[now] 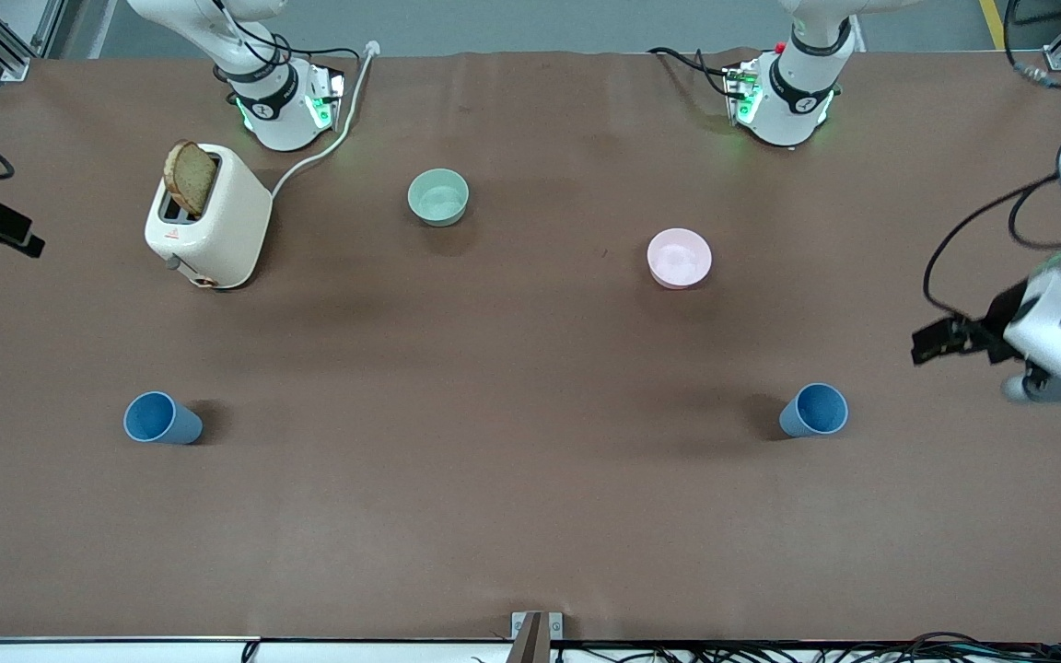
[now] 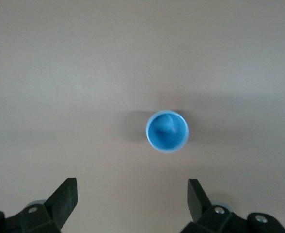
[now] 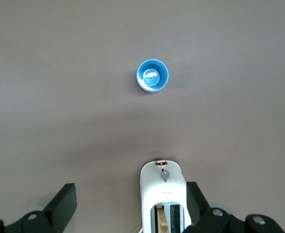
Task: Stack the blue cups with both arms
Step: 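Reach the left and right grippers toward the two blue cups, then close the left gripper on its blue cup while the right gripper grasps its cup, then carry the blue cup to mid-table with the left gripper while the right gripper follows, then release the cup and withdraw the left gripper while the right gripper approaches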
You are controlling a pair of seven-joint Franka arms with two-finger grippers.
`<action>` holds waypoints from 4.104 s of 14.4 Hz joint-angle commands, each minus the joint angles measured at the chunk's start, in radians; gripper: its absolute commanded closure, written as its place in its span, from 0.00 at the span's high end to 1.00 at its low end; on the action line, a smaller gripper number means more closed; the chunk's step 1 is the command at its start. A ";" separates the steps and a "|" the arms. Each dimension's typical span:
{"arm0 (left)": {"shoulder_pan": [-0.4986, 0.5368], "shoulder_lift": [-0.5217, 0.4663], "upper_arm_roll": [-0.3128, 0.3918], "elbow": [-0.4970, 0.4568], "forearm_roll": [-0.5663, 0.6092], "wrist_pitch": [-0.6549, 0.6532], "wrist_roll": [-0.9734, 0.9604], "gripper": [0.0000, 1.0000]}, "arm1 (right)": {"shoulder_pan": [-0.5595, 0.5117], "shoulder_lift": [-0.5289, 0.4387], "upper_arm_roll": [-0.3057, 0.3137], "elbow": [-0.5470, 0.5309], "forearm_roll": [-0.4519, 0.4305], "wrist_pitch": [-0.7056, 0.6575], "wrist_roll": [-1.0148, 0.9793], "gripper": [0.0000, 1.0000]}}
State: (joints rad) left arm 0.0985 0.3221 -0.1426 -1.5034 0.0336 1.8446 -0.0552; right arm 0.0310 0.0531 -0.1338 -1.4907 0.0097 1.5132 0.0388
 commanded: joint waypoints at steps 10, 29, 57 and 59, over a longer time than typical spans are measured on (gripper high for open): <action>-0.013 0.281 -0.009 -0.046 0.018 0.186 -0.009 0.70 | -0.121 0.436 -0.020 -0.201 0.018 0.719 -0.352 1.00; -0.025 0.184 -0.269 -0.052 0.005 0.150 -0.289 0.00 | -0.117 0.521 -0.015 -0.224 0.176 0.805 -0.370 0.00; -0.324 0.165 -0.181 0.104 0.020 0.135 -0.820 1.00 | 0.303 0.362 0.441 0.029 -0.020 0.440 0.864 0.01; -0.208 0.073 -0.183 0.114 0.022 0.035 -0.671 1.00 | 0.368 0.465 0.441 0.053 -0.083 0.527 0.955 0.00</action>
State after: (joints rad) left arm -0.1994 0.4902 -0.3198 -1.3710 0.0416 1.9575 -0.8371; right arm 0.3489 0.4100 0.3046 -1.4695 -0.0103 1.9662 0.9108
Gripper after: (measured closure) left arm 0.000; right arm 0.960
